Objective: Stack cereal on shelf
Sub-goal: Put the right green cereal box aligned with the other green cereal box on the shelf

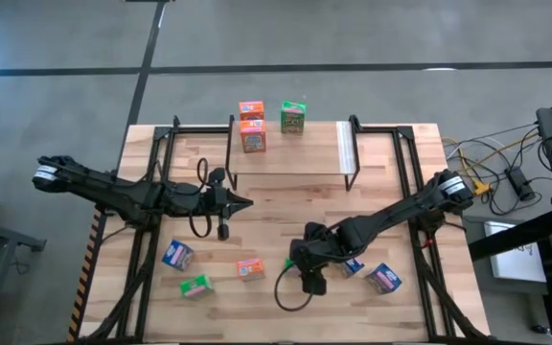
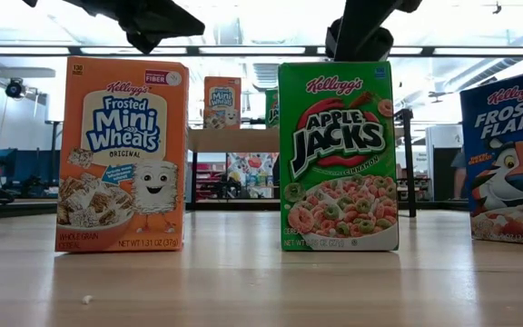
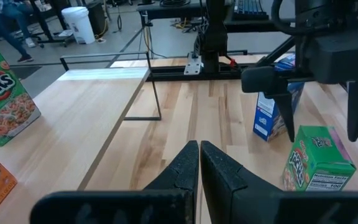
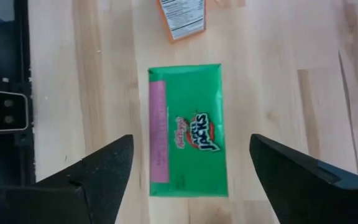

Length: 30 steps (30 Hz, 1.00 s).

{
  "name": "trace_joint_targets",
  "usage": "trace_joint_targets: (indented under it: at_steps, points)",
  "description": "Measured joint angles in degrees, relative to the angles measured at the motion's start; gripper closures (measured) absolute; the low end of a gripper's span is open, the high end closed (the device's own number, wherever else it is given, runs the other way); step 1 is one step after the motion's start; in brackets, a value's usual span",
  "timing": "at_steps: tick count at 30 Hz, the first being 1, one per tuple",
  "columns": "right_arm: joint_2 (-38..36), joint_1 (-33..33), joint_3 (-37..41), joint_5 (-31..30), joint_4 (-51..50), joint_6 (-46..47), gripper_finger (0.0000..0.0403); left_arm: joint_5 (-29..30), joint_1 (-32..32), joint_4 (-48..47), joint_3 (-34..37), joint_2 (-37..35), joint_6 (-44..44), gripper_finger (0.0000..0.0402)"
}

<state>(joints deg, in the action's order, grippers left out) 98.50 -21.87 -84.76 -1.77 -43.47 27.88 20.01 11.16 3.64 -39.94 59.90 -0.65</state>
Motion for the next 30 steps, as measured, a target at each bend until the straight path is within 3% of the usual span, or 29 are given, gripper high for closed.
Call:
trace_joint_targets:
  at_steps: [5,18,30]
  points:
    - [0.0,-0.2,0.1,-2.9,-0.4,-0.4,0.0103,0.0,0.0,0.0,0.0,0.0,0.1,0.0401]
    - [4.7,-0.9,0.4,-3.3,0.5,-2.0,0.0114,0.0,0.0,0.0,0.0,0.0,0.1,0.0401]
    - [4.0,-0.9,-0.3,-2.7,0.4,-5.2,0.0225,1.1,0.0,0.8,0.0,-1.4,7.8,0.0402]
